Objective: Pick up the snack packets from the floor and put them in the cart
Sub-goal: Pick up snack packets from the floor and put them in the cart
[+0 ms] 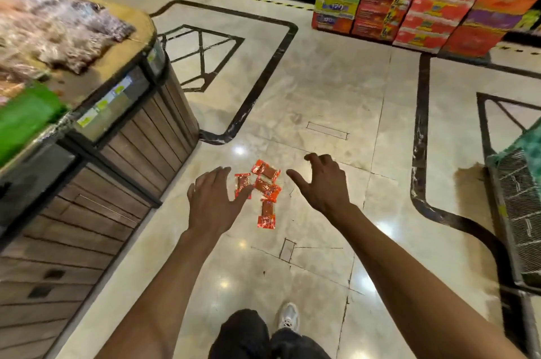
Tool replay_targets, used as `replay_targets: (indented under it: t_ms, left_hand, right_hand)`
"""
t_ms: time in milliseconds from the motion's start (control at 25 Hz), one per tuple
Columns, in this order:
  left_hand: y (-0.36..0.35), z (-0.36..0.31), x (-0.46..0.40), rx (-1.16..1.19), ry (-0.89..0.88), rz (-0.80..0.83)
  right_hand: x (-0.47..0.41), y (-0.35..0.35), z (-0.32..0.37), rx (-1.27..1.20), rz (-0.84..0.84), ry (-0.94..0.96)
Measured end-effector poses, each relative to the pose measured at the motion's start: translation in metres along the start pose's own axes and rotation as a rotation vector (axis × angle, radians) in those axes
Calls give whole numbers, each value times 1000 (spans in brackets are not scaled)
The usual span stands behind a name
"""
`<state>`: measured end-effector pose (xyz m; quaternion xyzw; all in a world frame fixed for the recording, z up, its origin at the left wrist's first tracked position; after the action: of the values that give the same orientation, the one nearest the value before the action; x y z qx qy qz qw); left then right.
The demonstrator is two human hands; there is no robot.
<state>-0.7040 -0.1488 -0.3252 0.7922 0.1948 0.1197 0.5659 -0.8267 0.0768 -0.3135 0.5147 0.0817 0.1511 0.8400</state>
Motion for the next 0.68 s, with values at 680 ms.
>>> replay_targets:
  t_ms: [680]
  left_hand:
    - [-116,86,-314,68,323,211]
  right_hand:
    - [-326,-142,-6,129,356,-18]
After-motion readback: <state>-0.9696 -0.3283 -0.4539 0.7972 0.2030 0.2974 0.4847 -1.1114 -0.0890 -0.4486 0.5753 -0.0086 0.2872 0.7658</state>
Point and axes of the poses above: each hand's wrist, its own x-axis away from the middle knuckle, its own y-axis out of the back of the hand, z = x × y, the point moved 3 cm from there along -x, towards the middle knuckle, and after that the axes turned 1 degree about -x, right-handed, at the moved point
